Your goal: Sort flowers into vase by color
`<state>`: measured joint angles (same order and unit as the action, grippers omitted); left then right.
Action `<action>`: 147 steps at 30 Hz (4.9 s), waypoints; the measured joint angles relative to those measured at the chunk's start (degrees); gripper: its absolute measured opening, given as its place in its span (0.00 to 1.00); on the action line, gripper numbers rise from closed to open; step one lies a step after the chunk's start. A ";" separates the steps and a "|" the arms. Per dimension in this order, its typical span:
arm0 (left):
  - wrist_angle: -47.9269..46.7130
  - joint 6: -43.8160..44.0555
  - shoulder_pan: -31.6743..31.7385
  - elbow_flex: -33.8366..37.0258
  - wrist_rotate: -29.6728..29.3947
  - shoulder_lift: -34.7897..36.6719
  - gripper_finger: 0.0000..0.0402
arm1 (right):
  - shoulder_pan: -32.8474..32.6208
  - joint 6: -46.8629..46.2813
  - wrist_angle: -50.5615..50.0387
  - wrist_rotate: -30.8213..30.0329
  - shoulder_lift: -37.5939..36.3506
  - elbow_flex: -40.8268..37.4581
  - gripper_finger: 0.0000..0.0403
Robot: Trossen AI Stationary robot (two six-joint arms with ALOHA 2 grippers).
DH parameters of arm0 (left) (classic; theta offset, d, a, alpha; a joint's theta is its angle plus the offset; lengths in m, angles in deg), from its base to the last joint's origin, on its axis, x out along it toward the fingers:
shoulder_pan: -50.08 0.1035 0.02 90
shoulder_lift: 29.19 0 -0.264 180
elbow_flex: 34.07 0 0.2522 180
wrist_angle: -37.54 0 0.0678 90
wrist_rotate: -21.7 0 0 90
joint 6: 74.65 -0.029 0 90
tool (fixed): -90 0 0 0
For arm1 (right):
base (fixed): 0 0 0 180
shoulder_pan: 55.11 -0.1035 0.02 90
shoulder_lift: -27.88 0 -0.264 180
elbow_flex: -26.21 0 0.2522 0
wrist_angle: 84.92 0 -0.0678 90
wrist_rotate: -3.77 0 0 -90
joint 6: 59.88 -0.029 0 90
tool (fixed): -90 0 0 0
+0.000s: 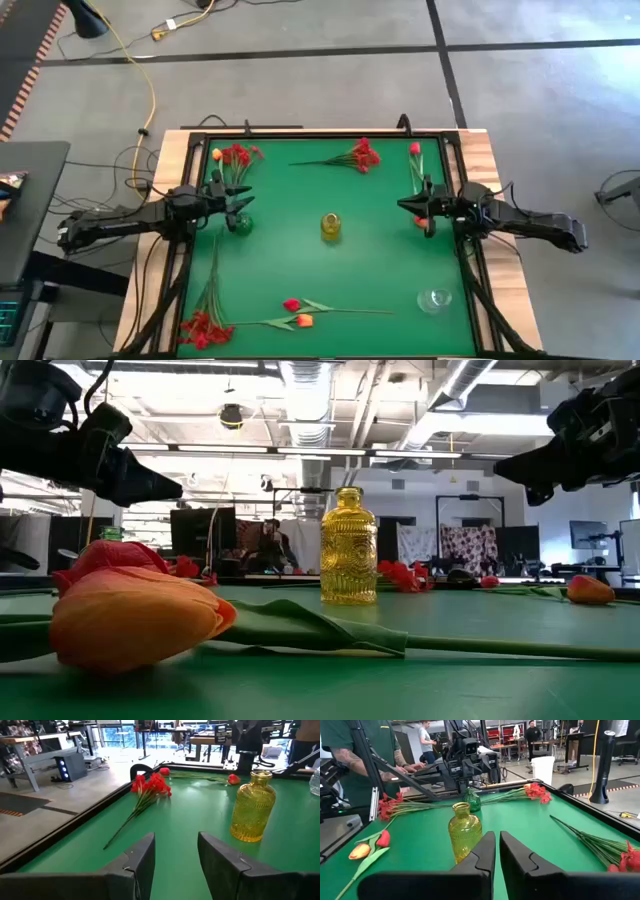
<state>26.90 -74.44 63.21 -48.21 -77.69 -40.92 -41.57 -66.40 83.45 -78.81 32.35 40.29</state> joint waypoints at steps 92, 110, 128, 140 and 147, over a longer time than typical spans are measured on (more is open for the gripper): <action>1.46 55.54 -0.02 -0.02 -3.55 0.00 0.34 | 0.15 -3.03 4.50 -5.20 0.02 0.12 0.13; 1.52 22.52 3.30 -12.90 -9.48 -13.89 0.34 | 0.49 -13.00 11.13 -19.61 10.44 5.15 0.13; 3.91 3.43 21.29 -50.69 16.55 -69.06 0.34 | 0.42 -1.57 11.31 -17.26 31.91 18.36 0.13; -4.19 -2.09 21.16 -70.42 17.06 -93.88 0.34 | -0.63 -2.45 10.47 -14.43 34.85 18.52 0.13; -14.66 -13.54 20.51 -75.78 13.53 -98.86 0.38 | -1.18 -2.12 10.31 -14.39 35.96 18.52 0.13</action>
<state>12.24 -87.99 83.71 -123.99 -64.16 -139.78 -42.75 -68.52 93.76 -93.20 68.32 58.80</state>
